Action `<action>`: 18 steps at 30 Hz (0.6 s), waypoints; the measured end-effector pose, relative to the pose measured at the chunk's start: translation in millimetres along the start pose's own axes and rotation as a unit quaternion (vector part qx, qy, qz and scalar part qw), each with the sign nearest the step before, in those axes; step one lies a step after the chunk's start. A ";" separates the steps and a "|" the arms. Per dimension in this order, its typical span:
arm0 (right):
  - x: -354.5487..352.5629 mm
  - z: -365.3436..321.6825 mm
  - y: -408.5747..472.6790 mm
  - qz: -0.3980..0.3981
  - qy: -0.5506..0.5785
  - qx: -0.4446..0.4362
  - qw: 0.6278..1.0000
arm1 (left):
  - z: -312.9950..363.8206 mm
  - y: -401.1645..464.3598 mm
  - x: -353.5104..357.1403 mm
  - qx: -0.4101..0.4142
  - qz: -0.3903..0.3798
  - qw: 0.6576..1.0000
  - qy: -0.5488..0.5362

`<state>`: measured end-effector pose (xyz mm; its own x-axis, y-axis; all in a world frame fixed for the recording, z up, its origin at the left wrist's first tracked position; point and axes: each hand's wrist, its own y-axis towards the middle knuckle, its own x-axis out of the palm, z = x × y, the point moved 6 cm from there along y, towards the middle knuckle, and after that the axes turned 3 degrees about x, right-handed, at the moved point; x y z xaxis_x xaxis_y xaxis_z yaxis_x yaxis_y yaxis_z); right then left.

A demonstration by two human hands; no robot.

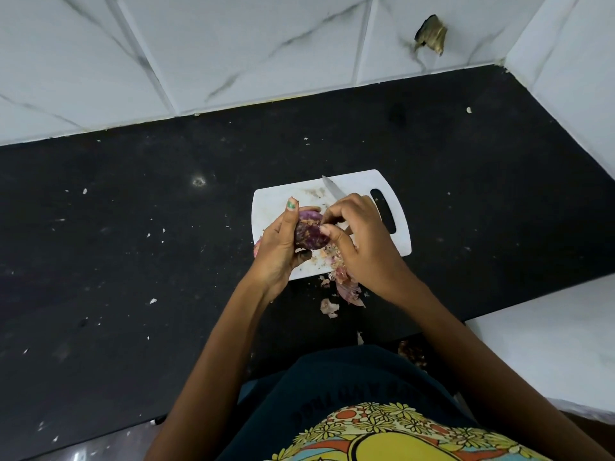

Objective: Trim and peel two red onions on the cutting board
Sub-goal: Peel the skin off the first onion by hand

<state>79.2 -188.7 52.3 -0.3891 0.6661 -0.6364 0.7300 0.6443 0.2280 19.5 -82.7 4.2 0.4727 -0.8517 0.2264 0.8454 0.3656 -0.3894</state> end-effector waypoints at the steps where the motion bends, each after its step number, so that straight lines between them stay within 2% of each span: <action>1: -0.6 3.8 -0.7 0.001 0.036 0.032 0.999 | 0.7 -0.5 1.2 -0.001 -0.008 1.000 -0.005; 5: -7.0 25.4 -3.3 0.021 0.102 0.149 0.983 | 1.0 -0.9 3.8 -0.008 -0.026 0.999 -0.023; 8: -7.9 44.1 -6.0 0.000 0.056 0.190 0.980 | -0.8 0.2 2.9 -0.012 -0.027 0.999 -0.042; 10: -7.6 49.4 -8.6 -0.027 0.010 0.194 0.981 | -1.9 0.5 2.2 -0.015 -0.026 0.998 -0.055; 12: -9.4 47.5 -8.8 -0.028 0.016 0.189 0.982 | -2.9 0.3 2.5 -0.017 -0.027 0.998 -0.060; 16: -14.4 21.8 -2.5 -0.033 0.156 0.148 0.976 | -3.2 -0.2 2.4 -0.016 -0.017 0.998 -0.051; 18: -16.0 7.3 1.1 -0.041 0.180 0.116 0.976 | -2.8 0.1 1.7 -0.012 -0.017 0.998 -0.051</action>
<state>90.4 -201.3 57.3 -0.5927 0.7320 -0.3358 0.7798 0.6259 -0.0119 19.7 -85.2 2.1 0.4676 -0.8206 0.3285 0.8556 0.3268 -0.4015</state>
